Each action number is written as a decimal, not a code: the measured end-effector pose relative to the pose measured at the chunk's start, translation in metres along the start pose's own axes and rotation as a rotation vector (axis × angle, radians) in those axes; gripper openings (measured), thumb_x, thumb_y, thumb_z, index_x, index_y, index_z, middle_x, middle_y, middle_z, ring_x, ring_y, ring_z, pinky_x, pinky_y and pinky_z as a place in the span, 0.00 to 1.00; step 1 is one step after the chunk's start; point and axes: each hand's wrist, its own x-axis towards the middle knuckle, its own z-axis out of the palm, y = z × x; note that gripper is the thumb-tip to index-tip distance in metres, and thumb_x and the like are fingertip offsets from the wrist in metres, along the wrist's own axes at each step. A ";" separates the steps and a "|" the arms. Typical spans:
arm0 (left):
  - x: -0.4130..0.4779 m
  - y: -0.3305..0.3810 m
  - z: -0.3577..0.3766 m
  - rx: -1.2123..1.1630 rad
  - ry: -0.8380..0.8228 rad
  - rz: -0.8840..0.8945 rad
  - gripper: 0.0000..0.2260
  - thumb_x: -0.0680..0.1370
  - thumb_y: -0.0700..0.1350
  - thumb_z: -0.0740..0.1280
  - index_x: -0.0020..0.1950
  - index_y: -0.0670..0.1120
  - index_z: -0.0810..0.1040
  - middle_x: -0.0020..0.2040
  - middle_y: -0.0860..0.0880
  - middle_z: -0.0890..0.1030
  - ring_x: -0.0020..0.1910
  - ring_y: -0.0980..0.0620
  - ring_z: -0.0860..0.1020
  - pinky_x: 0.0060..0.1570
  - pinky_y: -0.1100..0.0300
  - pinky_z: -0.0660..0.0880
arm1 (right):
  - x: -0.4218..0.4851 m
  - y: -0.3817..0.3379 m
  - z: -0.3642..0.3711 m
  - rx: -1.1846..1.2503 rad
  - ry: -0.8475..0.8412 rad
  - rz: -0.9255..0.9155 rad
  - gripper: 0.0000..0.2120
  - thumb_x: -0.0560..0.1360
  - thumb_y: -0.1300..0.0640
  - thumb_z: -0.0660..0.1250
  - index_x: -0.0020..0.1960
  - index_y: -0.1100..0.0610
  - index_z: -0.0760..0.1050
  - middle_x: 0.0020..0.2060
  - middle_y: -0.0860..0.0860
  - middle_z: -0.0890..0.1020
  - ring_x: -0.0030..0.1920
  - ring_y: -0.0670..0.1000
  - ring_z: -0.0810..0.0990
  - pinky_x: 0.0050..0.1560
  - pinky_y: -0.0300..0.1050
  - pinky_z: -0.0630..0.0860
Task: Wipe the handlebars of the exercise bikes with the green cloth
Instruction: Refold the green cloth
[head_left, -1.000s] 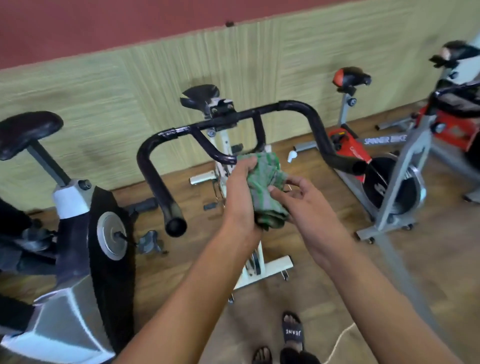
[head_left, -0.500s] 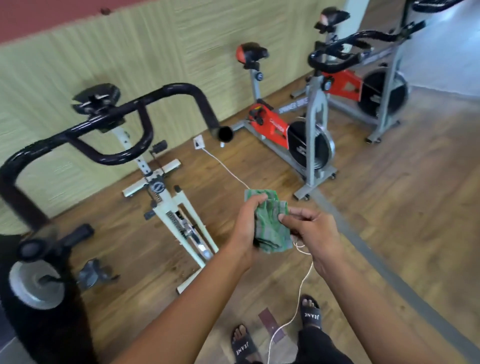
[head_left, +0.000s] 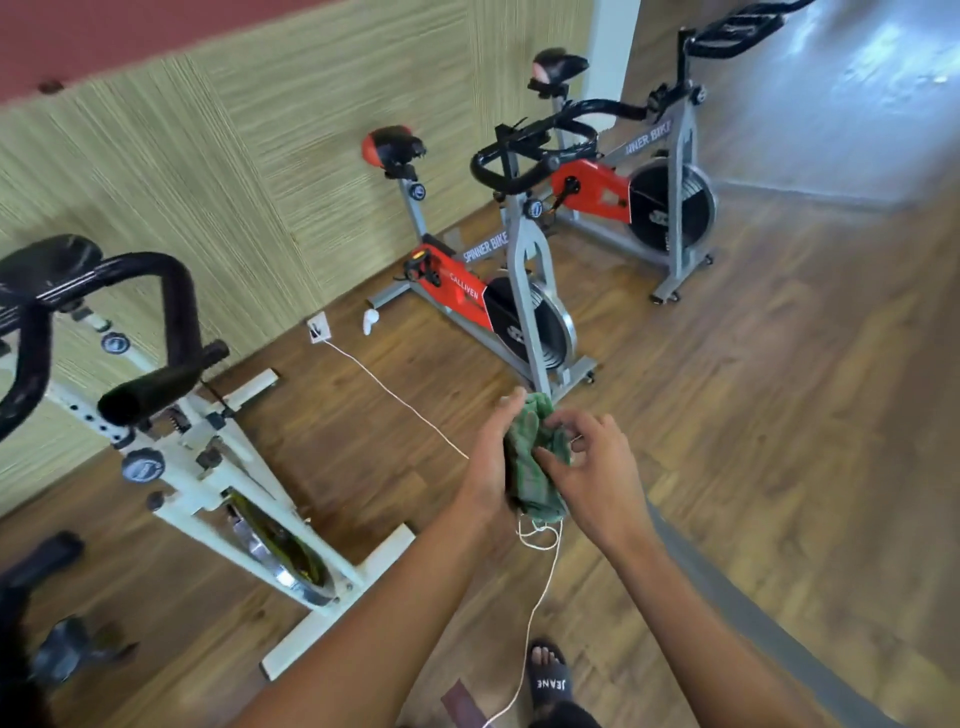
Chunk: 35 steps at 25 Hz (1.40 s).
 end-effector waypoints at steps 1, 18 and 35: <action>0.008 0.000 0.007 0.002 0.003 -0.009 0.23 0.81 0.60 0.58 0.48 0.42 0.80 0.43 0.42 0.81 0.41 0.47 0.81 0.44 0.55 0.79 | 0.014 0.004 -0.008 0.022 -0.066 0.040 0.14 0.72 0.61 0.73 0.54 0.49 0.77 0.40 0.46 0.75 0.43 0.50 0.75 0.49 0.45 0.73; 0.161 0.127 -0.059 -0.097 0.216 0.040 0.20 0.82 0.56 0.60 0.50 0.41 0.83 0.43 0.45 0.86 0.41 0.48 0.86 0.43 0.53 0.80 | 0.268 -0.035 0.042 0.506 -0.728 0.299 0.11 0.72 0.57 0.74 0.49 0.56 0.74 0.45 0.56 0.82 0.50 0.58 0.80 0.63 0.66 0.72; 0.288 0.308 -0.178 0.031 0.699 0.245 0.18 0.74 0.34 0.72 0.63 0.36 0.78 0.55 0.38 0.84 0.48 0.42 0.84 0.46 0.50 0.83 | 0.490 -0.127 0.229 0.404 -0.909 0.658 0.05 0.76 0.70 0.68 0.47 0.62 0.78 0.36 0.57 0.85 0.34 0.54 0.85 0.32 0.48 0.83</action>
